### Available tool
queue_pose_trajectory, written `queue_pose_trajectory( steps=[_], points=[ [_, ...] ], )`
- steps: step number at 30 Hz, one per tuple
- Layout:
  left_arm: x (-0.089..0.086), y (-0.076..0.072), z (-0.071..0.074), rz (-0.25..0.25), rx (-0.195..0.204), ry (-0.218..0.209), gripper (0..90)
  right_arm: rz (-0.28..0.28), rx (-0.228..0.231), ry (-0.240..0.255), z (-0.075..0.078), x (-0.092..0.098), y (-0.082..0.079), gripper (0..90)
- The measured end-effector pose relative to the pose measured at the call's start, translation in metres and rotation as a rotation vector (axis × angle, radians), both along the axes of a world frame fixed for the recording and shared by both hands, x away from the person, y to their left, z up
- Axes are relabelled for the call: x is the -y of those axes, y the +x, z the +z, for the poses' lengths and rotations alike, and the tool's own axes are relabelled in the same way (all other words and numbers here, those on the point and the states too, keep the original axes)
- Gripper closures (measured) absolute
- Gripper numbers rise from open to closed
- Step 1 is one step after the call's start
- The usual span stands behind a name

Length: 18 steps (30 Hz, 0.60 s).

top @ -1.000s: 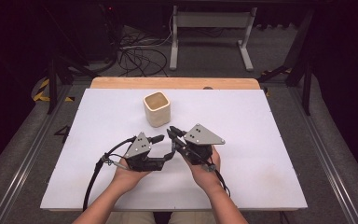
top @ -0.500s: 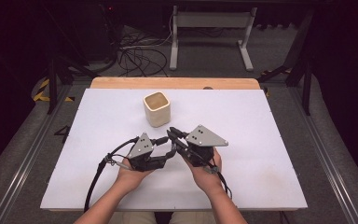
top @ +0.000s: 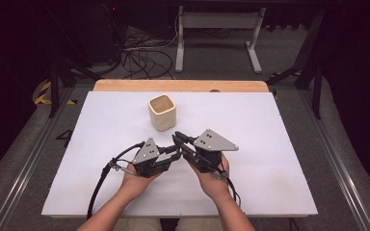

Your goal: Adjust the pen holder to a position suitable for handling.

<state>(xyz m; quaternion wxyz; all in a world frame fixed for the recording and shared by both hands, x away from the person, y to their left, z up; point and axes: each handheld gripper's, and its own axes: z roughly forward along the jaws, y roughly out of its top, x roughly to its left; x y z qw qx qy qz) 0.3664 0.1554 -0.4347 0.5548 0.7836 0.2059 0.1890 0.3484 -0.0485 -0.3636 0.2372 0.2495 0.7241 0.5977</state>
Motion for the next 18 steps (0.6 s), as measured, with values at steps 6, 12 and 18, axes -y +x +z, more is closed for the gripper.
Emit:
queue_pose_trajectory(
  steps=[6,12,18],
  points=[
    [0.0018,-0.0019,0.0008,-0.004,0.014,0.008,77.4,0.002,-0.007,0.007,0.0001,0.0016,0.0006,82.2],
    [0.0045,-0.0024,0.0001,0.005,0.016,0.036,78.9,0.021,-0.029,0.01,-0.0014,0.0033,0.0041,79.9],
    [0.0033,-0.0011,0.0002,0.018,0.01,0.037,78.9,0.015,-0.026,0.022,-0.0005,0.0068,0.0046,73.2]
  ],
)
